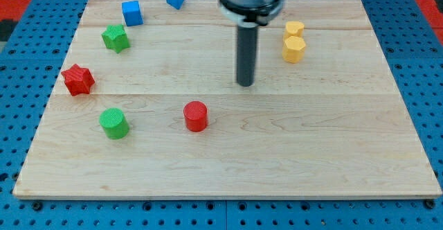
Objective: Separate the yellow blocks from each other
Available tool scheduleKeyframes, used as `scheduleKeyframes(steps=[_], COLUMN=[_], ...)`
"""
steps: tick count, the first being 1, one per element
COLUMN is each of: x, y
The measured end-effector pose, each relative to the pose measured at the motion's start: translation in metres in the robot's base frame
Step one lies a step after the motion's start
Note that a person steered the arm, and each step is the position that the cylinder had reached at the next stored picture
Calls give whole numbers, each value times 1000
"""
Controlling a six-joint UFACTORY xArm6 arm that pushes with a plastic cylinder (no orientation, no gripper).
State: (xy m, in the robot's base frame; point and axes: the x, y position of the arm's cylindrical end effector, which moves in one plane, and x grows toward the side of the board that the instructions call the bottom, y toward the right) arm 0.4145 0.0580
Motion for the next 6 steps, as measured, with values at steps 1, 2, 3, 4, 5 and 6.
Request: scheduleKeyframes(steps=[1, 2, 3, 4, 5, 6], x=[-8, -35, -74, -91, -91, -103], y=[96, 147, 136, 94, 35, 21])
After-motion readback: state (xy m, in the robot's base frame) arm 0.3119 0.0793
